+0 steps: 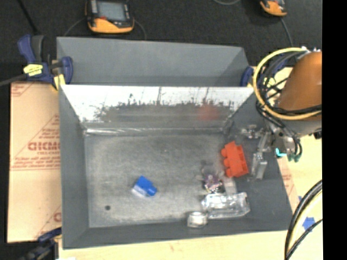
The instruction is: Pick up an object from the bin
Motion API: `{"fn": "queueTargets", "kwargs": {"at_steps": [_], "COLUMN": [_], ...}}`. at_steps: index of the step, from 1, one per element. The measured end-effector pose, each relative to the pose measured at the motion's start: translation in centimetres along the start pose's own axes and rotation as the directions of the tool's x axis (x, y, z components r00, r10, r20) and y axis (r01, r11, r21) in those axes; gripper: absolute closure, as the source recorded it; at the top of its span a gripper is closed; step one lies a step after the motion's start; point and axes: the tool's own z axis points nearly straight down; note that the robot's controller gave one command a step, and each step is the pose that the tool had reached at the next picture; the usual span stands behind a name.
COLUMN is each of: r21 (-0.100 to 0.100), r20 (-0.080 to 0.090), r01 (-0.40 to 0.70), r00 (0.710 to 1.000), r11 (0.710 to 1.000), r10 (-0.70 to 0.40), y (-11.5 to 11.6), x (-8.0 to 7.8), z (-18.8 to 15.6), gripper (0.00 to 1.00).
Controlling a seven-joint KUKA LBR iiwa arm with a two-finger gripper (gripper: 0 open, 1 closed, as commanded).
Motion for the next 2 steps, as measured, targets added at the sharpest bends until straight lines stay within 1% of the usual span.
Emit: {"fn": "queueTargets", "kwargs": {"at_steps": [1,2], "r21": [-0.003,-0.003], "r20": [0.003,0.009], "r01": [-0.122,-0.117], "r00": [0.992,0.993], "r11": [0.992,0.993], "r10": [0.122,0.117], "y": [-1.58,-1.47], "x": [-5.36,-5.53], "z": [12.09,11.59], "gripper": [0.00,1.00]}}
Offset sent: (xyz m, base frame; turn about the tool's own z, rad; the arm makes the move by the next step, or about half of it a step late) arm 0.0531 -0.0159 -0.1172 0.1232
